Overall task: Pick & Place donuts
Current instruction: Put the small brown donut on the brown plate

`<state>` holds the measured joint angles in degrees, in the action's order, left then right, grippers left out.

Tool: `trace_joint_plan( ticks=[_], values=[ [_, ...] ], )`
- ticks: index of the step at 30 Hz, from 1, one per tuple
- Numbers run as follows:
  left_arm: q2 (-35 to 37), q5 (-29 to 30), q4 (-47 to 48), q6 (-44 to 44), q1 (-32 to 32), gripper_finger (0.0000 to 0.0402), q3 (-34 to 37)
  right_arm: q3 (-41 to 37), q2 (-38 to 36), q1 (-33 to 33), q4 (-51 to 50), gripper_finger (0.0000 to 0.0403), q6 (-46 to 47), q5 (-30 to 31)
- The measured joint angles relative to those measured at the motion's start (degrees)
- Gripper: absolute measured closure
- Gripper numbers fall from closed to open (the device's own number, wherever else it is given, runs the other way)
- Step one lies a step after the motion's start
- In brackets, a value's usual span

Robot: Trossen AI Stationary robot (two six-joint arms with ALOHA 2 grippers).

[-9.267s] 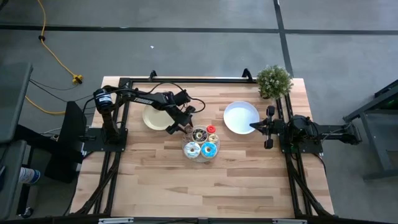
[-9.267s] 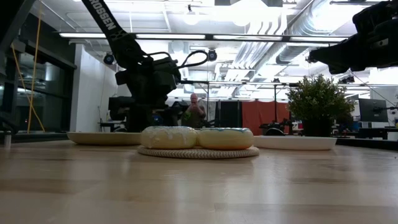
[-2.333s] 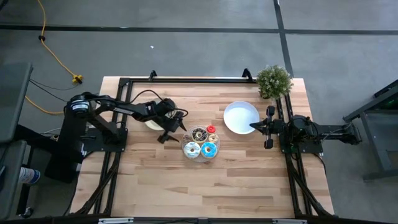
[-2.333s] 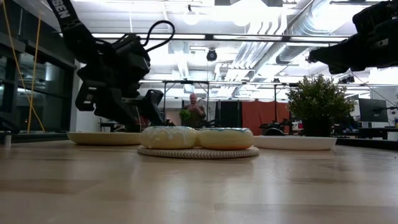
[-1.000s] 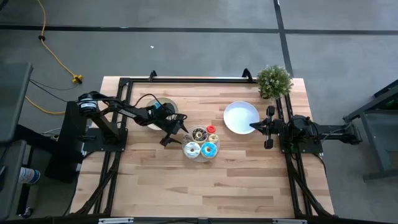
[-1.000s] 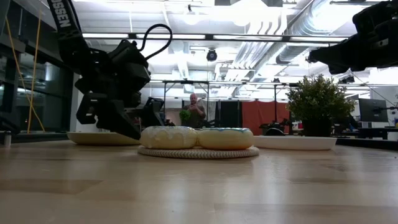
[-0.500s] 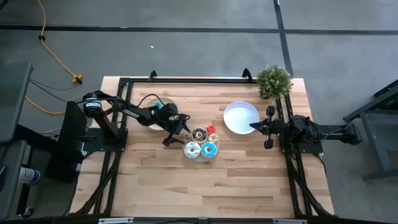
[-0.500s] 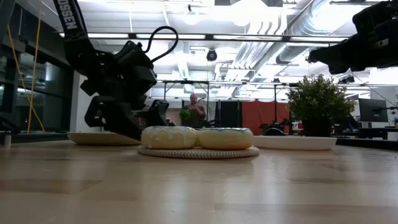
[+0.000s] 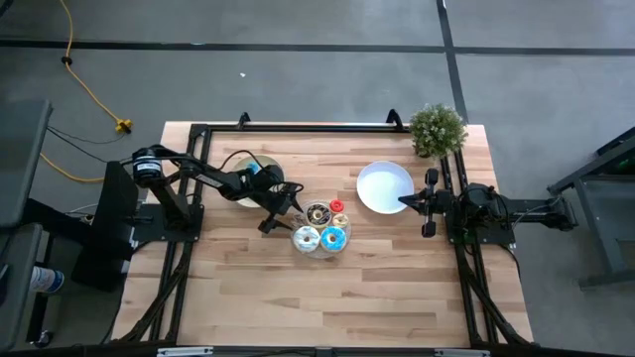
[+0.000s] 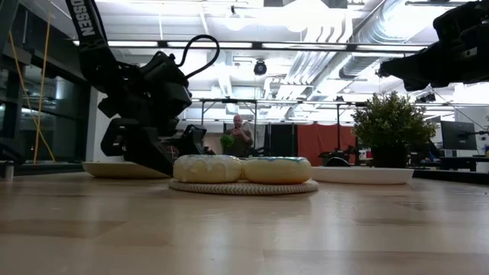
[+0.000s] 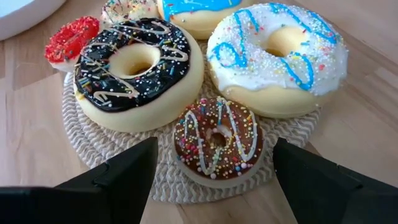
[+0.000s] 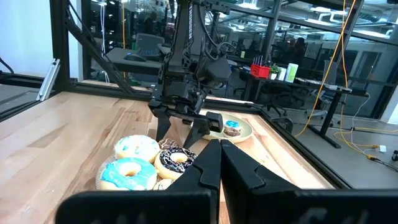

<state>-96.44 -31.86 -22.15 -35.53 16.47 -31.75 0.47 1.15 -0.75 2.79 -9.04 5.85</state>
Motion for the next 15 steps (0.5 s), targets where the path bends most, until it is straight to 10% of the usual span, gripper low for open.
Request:
trace_joint_plan(
  ticks=[15],
  values=[
    [-1.3,-0.6,0.3,1.3,0.0,0.0094,-0.5,0.0,0.0,0.0,0.0,0.0402,0.0,0.0]
  ],
)
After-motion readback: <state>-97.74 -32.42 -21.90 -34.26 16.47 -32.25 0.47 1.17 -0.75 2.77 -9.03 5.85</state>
